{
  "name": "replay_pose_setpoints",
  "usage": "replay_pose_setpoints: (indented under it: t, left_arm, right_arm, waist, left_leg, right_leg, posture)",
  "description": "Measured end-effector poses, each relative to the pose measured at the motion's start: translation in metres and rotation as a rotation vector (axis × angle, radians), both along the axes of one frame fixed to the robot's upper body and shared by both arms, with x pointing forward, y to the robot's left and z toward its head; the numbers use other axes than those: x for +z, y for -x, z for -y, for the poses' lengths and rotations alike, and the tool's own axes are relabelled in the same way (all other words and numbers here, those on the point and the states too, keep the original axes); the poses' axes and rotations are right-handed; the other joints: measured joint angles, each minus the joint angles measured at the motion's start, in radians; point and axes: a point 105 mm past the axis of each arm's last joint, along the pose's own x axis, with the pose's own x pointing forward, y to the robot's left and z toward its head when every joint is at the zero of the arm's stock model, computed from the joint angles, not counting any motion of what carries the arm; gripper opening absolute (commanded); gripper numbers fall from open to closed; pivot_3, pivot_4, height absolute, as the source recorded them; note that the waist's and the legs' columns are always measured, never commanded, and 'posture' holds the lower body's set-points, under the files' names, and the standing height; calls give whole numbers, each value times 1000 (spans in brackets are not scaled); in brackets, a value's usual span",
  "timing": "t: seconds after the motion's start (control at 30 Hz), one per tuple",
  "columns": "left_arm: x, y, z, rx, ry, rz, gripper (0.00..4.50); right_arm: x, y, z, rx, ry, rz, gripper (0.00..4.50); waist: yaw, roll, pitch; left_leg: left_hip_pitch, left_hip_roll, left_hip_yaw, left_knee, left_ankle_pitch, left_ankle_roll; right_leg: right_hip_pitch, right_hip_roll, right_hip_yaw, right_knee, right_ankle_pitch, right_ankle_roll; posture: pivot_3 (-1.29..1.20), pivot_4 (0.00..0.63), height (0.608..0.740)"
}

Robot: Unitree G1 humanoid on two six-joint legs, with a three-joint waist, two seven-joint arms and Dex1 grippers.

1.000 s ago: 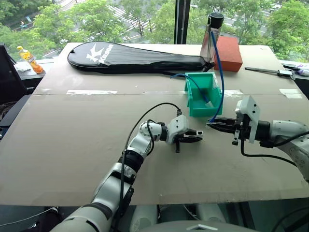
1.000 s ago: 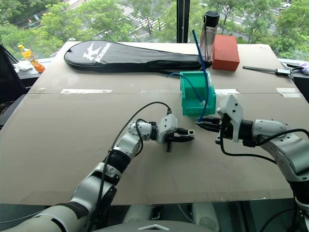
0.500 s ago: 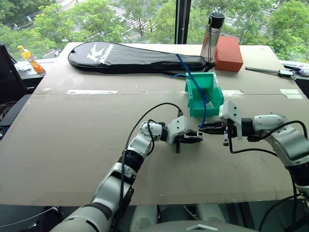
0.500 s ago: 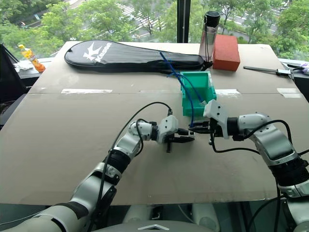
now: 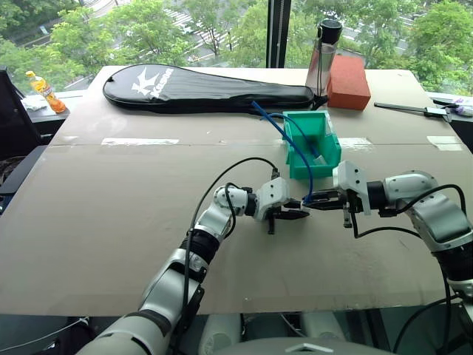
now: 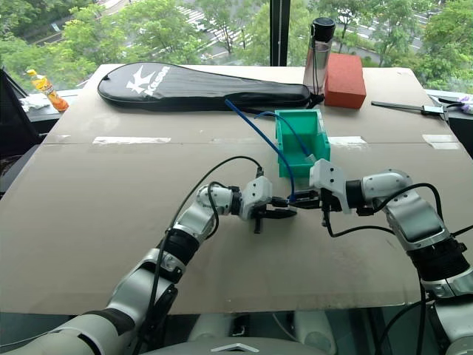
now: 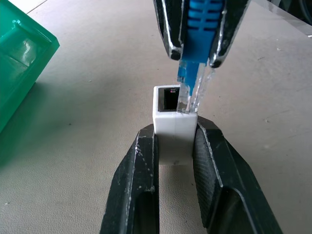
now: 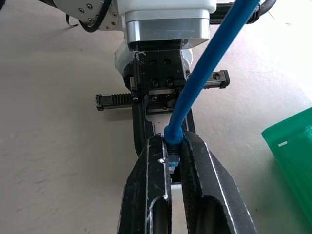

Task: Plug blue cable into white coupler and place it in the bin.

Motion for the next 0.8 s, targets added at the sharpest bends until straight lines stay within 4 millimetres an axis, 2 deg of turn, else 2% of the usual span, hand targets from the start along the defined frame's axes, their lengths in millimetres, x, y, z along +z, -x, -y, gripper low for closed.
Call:
replay_pose_setpoints:
  t: [0.43, 0.8]
  left_arm:
    - [0, 0, -1, 1, -5, 0, 383]
    - [-1, 0, -1, -2, -24, 9, 383]
  right_arm:
    - [-1, -8, 5, 13, 17, 11, 0]
    - [-8, -9, -1, 110, 107, 42, 0]
  waist:
    - [-2, 1, 0]
    - [-5, 2, -1]
  left_leg:
    - [1, 0, 0, 0, 0, 0]
    - [2, 0, 0, 0, 0, 0]
  right_leg:
    - [0, 0, 0, 0, 0, 0]
    - [1, 1, 0, 0, 0, 0]
  posture:
    - [0, 150, 740]
    - [0, 150, 740]
